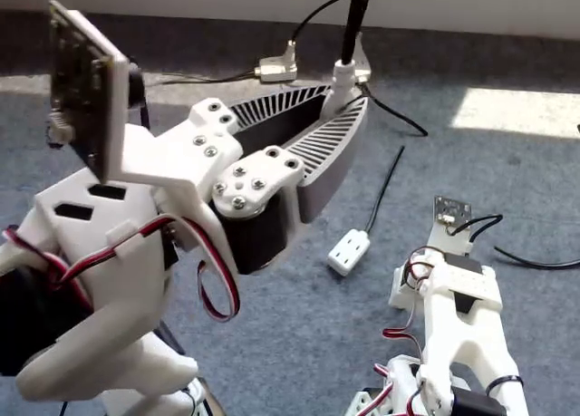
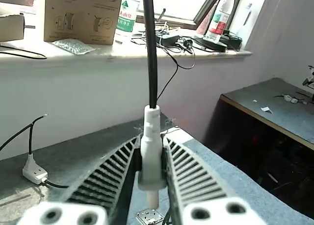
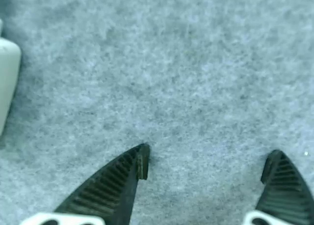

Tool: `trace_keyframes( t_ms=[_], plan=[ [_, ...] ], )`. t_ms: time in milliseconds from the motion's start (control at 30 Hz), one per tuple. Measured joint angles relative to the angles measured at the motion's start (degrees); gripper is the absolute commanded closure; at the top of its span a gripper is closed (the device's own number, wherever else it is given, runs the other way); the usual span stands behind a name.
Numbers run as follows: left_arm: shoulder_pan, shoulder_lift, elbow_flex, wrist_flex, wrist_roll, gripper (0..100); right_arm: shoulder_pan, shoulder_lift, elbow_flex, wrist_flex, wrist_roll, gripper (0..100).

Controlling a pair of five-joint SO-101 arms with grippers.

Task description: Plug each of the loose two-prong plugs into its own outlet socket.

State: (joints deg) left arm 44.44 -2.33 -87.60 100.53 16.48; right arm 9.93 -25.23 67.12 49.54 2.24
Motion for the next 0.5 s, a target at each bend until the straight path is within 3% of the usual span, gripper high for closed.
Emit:
trace_keyframes(
  t_ms=[200, 500],
  plan=[
    [1.05, -2.46, 6.33, 0.0, 1.05, 99, 0.0, 0.0, 0.0, 0.0, 0.0, 63.9],
    [-2.64, -10.37, 34.99, 0.0, 6.15, 99, 0.0, 0.0, 0.0, 0.0, 0.0, 63.9]
  ],
)
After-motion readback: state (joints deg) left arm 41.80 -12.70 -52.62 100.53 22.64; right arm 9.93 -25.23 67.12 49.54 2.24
